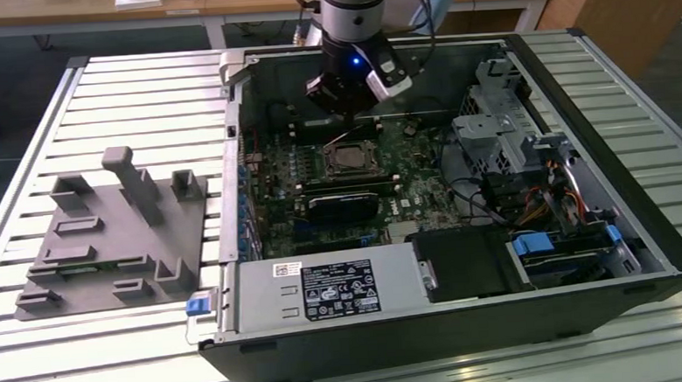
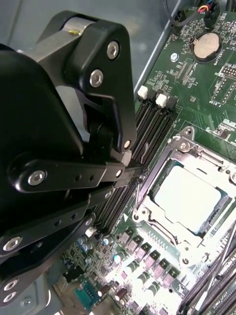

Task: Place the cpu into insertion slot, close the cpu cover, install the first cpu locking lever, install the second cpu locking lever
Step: 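Install the first cpu locking lever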

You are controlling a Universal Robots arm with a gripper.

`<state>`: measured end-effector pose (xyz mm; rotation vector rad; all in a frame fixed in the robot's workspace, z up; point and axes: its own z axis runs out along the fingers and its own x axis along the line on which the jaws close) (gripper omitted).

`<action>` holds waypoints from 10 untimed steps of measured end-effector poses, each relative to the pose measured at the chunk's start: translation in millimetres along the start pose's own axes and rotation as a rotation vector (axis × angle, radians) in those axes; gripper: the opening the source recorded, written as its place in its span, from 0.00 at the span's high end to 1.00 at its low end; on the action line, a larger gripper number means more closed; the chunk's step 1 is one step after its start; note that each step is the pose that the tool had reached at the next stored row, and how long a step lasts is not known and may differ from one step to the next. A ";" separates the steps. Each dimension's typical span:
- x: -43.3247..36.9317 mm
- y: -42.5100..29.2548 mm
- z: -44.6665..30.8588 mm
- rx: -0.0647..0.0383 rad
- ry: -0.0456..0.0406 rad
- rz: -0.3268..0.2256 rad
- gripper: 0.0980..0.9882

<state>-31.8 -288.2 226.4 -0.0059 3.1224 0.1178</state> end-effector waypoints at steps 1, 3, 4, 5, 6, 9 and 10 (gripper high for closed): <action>-0.3 0.2 0.4 0.000 0.0000 0.000 0.99; -1.2 0.4 1.6 0.000 0.0000 0.000 0.99; -1.6 0.5 2.2 0.000 0.0000 0.000 0.99; -2.1 0.7 2.9 0.000 0.0000 0.000 0.99; -2.7 0.7 3.7 0.000 0.0000 0.000 0.99; -5.3 0.6 6.0 0.000 0.0001 0.000 0.99; -6.3 0.6 6.7 0.000 0.0002 0.000 0.99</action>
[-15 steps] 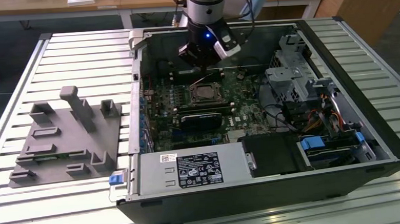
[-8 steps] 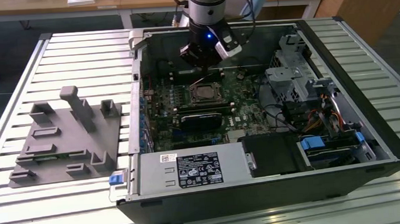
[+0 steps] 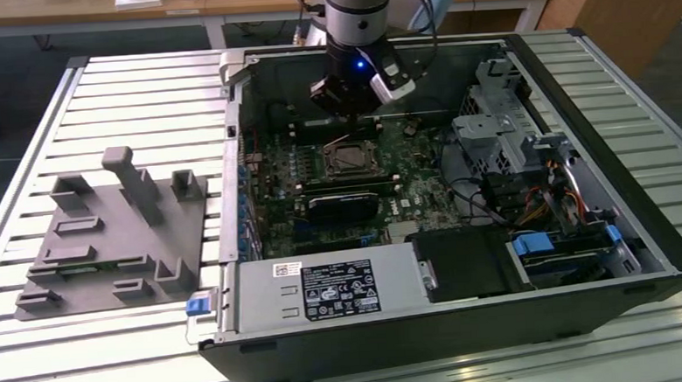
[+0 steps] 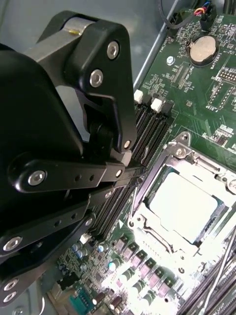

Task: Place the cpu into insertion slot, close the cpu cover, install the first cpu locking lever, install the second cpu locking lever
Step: 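Install the first cpu locking lever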

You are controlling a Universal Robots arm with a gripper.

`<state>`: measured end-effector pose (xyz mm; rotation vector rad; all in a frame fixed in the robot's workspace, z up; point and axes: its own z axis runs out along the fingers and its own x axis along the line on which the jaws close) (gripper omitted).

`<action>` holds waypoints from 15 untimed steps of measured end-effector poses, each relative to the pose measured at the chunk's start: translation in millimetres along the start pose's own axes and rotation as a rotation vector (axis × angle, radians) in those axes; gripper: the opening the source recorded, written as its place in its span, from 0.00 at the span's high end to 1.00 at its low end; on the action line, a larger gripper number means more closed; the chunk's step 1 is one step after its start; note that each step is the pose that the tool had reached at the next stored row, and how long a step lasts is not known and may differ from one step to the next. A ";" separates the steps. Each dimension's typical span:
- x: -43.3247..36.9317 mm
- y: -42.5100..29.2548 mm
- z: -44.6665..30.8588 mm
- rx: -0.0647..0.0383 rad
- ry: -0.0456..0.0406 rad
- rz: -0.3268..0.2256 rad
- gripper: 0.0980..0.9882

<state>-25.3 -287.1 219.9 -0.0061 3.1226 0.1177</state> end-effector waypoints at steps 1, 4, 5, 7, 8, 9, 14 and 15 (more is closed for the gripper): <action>-0.8 -0.1 0.8 0.000 0.0000 0.000 0.99; -2.7 -0.3 3.7 0.000 0.0000 0.000 0.99; -3.2 -0.4 4.8 0.000 0.0000 0.000 0.99; -4.0 -0.6 7.0 0.000 0.0000 0.000 0.99; -4.4 -0.6 8.1 0.000 0.0000 0.000 0.99; -4.6 -0.7 9.4 0.000 -0.0001 0.000 0.99; -5.3 -1.3 16.2 0.000 0.0000 0.000 0.99; -5.5 -1.3 17.2 0.000 0.0000 0.000 0.99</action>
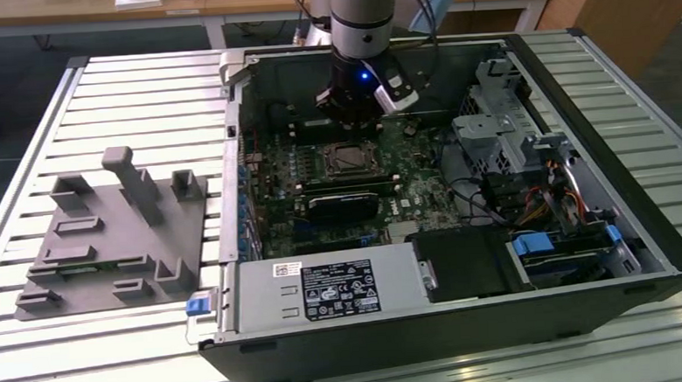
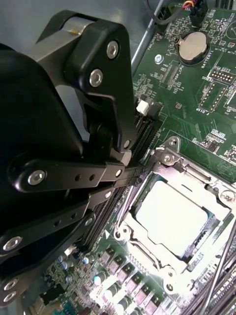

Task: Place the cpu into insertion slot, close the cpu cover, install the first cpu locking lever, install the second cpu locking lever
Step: 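Install the first cpu locking lever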

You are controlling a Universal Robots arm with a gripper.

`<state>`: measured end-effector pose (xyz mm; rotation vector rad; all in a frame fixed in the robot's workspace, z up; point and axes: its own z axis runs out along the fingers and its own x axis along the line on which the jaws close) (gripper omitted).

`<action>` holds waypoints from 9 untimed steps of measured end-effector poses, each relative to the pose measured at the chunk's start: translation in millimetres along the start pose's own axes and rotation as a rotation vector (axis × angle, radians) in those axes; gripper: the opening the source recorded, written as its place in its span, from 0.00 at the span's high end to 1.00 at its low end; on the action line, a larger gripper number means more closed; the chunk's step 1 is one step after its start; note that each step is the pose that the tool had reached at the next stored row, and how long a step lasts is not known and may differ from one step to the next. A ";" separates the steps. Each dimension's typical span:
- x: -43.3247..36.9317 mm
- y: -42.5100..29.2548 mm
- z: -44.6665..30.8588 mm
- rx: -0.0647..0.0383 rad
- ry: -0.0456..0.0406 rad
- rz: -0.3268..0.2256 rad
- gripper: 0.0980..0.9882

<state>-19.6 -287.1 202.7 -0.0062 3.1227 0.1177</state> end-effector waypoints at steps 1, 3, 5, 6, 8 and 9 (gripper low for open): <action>-0.1 -0.1 0.8 0.000 0.0000 0.000 0.99; -0.9 -0.2 2.2 0.000 0.0000 0.000 0.99; -1.4 -0.4 3.4 0.001 0.0005 0.000 0.99; -1.4 -0.4 3.7 0.001 0.0004 0.000 0.99; -1.6 -0.3 4.0 0.000 -0.0002 0.000 0.99; -1.6 -0.3 4.0 0.000 -0.0001 0.000 0.99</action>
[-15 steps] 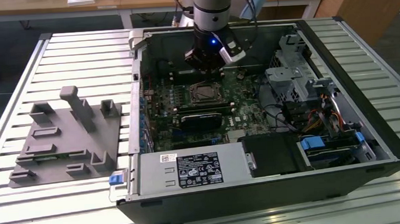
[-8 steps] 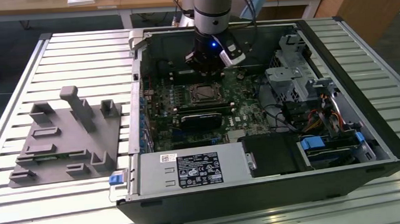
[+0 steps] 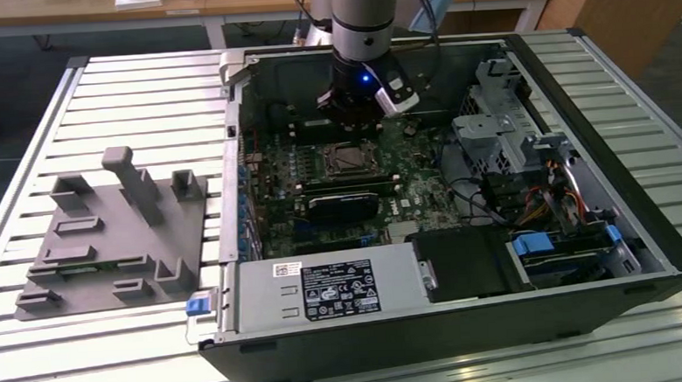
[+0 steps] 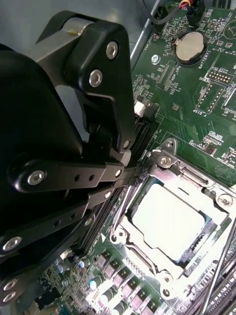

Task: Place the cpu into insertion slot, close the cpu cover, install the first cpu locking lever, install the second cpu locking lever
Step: 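Install the first cpu locking lever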

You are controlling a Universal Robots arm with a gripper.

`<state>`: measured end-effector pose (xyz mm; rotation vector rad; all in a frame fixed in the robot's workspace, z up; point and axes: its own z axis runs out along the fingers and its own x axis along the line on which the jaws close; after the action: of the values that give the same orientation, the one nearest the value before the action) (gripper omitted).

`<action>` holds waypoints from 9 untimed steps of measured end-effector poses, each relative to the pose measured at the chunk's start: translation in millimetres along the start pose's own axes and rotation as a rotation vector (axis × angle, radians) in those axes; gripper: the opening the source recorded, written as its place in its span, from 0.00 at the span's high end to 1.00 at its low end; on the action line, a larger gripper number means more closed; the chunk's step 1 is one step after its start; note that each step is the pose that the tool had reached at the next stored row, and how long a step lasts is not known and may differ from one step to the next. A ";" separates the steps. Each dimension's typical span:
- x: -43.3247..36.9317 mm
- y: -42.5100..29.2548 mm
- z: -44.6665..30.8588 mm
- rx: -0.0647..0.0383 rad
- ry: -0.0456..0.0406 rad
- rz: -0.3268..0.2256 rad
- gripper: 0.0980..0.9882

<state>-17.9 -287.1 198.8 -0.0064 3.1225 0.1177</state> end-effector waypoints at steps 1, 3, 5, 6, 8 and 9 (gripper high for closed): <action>0.0 0.0 -0.6 0.000 0.0000 0.000 0.99; 0.0 0.2 -3.2 0.000 0.0001 0.000 0.99; -0.1 0.3 -4.3 0.000 0.0000 0.000 0.99; -0.1 0.4 -4.3 0.000 -0.0001 0.000 0.99; -0.1 0.3 -4.1 0.005 0.0002 -0.001 0.99; 0.0 0.3 -3.7 0.008 0.0001 -0.001 0.99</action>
<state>-17.9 -287.1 202.5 -0.0071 3.1231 0.1055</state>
